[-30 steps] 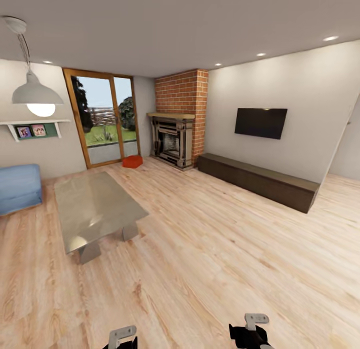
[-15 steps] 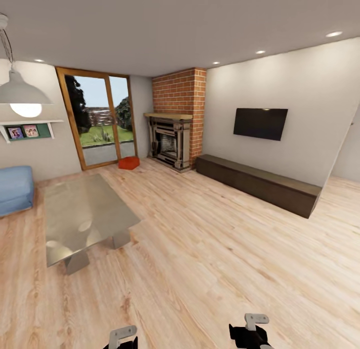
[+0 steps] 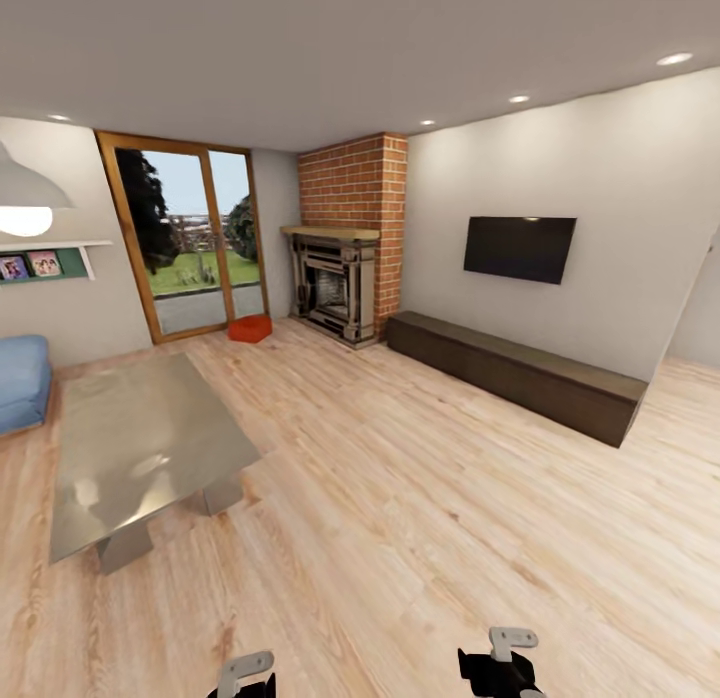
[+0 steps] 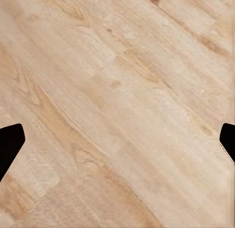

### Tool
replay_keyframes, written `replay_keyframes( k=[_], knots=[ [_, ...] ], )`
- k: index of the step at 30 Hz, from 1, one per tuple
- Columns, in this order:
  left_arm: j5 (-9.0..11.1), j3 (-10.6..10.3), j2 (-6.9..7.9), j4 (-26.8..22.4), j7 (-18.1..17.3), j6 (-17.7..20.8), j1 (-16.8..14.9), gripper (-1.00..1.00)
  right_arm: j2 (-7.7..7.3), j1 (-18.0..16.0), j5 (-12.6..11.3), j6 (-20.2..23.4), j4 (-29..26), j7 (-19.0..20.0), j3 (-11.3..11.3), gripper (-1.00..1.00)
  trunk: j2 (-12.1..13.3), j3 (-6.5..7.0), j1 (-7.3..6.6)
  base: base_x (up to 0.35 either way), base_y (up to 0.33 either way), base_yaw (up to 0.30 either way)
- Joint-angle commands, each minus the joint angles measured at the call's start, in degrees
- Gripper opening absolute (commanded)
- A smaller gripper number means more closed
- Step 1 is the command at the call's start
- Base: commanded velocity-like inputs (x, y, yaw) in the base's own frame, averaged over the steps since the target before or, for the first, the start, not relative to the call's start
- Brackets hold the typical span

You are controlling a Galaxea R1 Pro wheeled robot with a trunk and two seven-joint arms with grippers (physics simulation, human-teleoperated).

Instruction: Move the two storage containers from the living room to the garage. In the garage, place one container on the floor and stack the other container on top of it (either order is fine).

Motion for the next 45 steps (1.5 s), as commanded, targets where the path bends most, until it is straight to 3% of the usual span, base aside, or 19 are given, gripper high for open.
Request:
replay_keyframes(
  k=[1,8,23,45],
  knots=[
    [-0.15,0.26,-0.06,0.03,0.0,-0.17,-0.02,1.0,-0.03,-0.02,-0.59,-0.19,0.05,-0.22,0.49,1.0,-0.03,-0.02,0.05,0.309,-0.195,0.0],
    [-0.15,0.26,-0.06,0.03,-0.03,-0.17,-0.02,1.0,0.01,-0.02,-0.59,-0.19,0.29,-0.22,0.49,1.0,-0.03,-0.02,0.05,0.309,-0.195,0.005],
    [-0.15,0.26,-0.06,0.03,-0.05,-0.17,-0.03,1.0,0.01,-0.02,-0.59,-0.19,0.29,-0.22,0.49,1.0,-0.03,-0.02,0.05,0.309,-0.169,0.238],
    [-0.15,0.26,-0.05,0.03,-0.05,-0.17,-0.02,1.0,0.01,-0.02,-0.43,-0.24,0.28,-0.22,0.49,1.0,-0.03,-0.02,0.05,0.312,-0.132,0.01]
  ],
)
